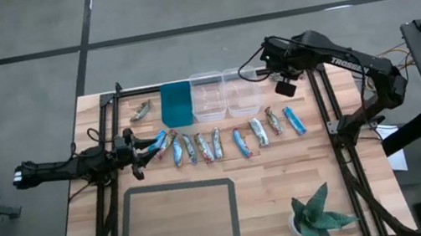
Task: Pick and place Granola Bars by type
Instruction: Put the red granola bar into the left transparent bin
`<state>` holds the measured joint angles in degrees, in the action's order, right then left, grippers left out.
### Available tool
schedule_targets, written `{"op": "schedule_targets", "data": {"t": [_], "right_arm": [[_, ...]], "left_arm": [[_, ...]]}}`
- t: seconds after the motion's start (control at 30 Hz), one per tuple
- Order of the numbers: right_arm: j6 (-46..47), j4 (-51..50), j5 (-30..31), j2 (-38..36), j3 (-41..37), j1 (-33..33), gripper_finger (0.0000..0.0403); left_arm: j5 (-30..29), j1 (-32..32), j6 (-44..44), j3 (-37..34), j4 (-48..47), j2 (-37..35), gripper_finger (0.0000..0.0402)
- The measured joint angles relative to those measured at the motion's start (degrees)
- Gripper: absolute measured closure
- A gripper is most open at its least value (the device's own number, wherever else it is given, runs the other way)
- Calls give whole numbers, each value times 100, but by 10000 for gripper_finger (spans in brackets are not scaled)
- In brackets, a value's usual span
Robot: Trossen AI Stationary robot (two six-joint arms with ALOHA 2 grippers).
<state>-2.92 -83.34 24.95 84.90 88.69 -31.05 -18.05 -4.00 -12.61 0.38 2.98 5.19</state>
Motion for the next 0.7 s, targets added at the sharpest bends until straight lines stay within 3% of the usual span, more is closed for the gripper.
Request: {"op": "schedule_targets", "data": {"t": [0.27,0.7], "right_arm": [[371,169,-348,-43,236,421,395],[-1064,609,-1150,342,1131,643,395]], "left_arm": [[-1,-1,1,0,0,0,243],[1,0,0,0,0,0,243]]}}
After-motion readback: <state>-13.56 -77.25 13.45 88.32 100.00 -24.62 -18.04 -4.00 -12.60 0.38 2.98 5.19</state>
